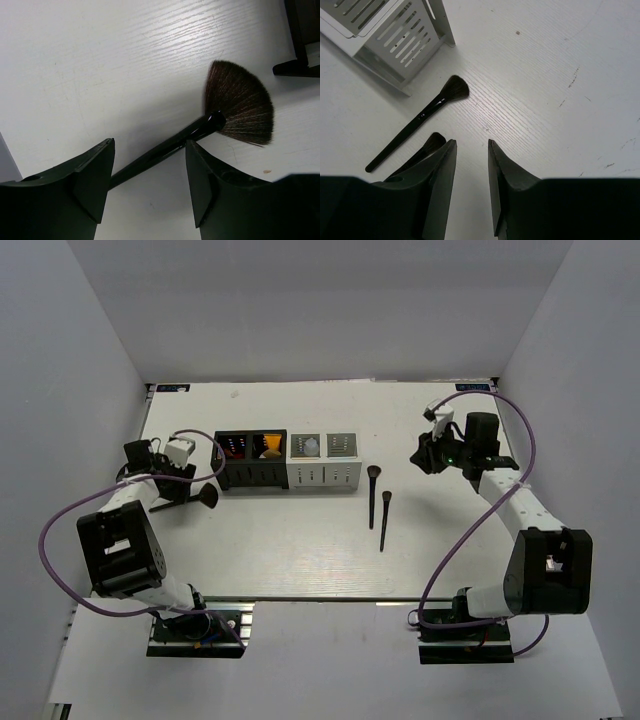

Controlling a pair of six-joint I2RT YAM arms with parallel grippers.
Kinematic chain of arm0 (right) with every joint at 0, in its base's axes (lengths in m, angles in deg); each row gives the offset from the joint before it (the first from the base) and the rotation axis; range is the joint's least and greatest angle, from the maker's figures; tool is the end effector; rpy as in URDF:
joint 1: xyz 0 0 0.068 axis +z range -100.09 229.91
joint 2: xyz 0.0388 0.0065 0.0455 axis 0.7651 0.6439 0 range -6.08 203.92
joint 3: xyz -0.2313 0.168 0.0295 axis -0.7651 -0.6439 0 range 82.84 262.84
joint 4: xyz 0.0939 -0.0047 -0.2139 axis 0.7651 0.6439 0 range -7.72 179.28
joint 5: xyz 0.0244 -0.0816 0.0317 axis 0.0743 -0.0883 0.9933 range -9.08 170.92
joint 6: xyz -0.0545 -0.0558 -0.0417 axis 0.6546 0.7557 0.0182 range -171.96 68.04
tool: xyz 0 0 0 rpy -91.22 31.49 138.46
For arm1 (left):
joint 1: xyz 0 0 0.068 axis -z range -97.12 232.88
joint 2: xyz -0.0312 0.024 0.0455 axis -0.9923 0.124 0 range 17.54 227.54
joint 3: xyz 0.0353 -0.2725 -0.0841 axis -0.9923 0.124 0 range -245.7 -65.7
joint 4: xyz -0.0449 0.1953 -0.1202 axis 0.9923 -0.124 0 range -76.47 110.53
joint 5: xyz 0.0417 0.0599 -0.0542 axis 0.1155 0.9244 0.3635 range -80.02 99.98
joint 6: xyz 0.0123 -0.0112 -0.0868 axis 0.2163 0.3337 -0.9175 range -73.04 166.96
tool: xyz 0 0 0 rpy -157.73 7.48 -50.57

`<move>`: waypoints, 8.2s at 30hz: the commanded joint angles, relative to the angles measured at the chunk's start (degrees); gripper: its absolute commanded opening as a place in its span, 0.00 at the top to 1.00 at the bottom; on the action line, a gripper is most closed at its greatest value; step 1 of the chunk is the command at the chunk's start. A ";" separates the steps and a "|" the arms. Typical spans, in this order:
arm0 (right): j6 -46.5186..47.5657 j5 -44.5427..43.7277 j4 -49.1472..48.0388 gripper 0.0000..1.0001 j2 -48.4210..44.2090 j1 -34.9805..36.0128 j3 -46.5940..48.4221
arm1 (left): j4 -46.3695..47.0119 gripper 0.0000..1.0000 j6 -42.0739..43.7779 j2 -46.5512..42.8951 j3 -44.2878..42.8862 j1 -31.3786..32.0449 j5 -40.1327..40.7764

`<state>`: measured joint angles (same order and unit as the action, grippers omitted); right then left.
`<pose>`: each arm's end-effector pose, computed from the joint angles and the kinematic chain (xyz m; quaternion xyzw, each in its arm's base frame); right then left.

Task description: Organize the makeup

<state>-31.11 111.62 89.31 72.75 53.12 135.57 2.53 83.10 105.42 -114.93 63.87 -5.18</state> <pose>0.3013 0.0570 0.2691 -0.3000 0.8031 0.1595 0.4895 0.2880 0.0774 0.1797 0.1789 0.9333 0.0197 0.3107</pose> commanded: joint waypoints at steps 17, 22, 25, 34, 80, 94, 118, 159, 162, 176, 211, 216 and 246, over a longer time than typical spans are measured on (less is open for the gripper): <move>2.01 2.09 2.81 0.62 1.42 -1.44 4.66 | 4.29 0.33 1.13 -2.89 5.64 0.20 -3.57; 2.10 2.00 3.17 0.62 1.86 -1.53 5.01 | 6.05 0.34 1.04 -2.27 4.76 0.20 -2.07; 2.01 2.17 3.17 0.62 2.12 -1.45 5.28 | 5.96 0.34 1.30 -1.66 4.41 0.20 -2.51; 2.10 1.21 4.49 0.62 2.03 -1.62 5.98 | 6.75 0.35 1.30 0.54 5.20 0.20 -3.74; 2.89 5.16 8.88 0.63 -3.42 -1.00 5.36 | 24.04 0.96 -39.01 -23.17 3.26 1.68 -9.33; 1.13 6.13 10.64 0.64 -1.84 -0.57 8.88 | 35.49 0.95 -55.83 -15.11 -6.74 20.04 -23.95; -0.19 3.67 8.79 0.63 -3.86 -1.27 5.28 | 69.50 0.96 -56.27 20.49 -24.50 47.39 -16.49; 0.69 3.32 9.32 0.63 -3.59 -1.27 5.01 | 71.18 0.66 -50.20 19.62 -11.32 50.21 -11.74; 0.69 3.32 9.32 0.63 -3.68 -1.27 4.93 | 70.65 0.64 -50.03 19.35 -11.06 50.21 -11.74; 1.04 3.67 9.41 0.62 -4.30 -1.27 4.31 | 63.83 0.58 -49.59 13.30 -15.61 50.73 -12.17; -23.56 -18.39 16.00 0.39 10.90 14.37 2.02 | -15.48 0.34 -81.40 -56.15 7.14 49.50 27.20; -27.25 -20.32 14.33 0.43 13.02 16.83 2.46 | -19.00 0.35 -83.42 -55.09 5.81 49.50 27.64; -29.55 -36.16 14.94 0.82 17.94 20.27 2.29 | -19.36 0.37 -85.36 -52.28 7.05 49.50 28.08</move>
<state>-61.85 76.52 103.01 90.76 74.08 138.60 -18.74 -2.03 52.81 -107.26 113.68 23.54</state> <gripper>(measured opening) 0.213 0.634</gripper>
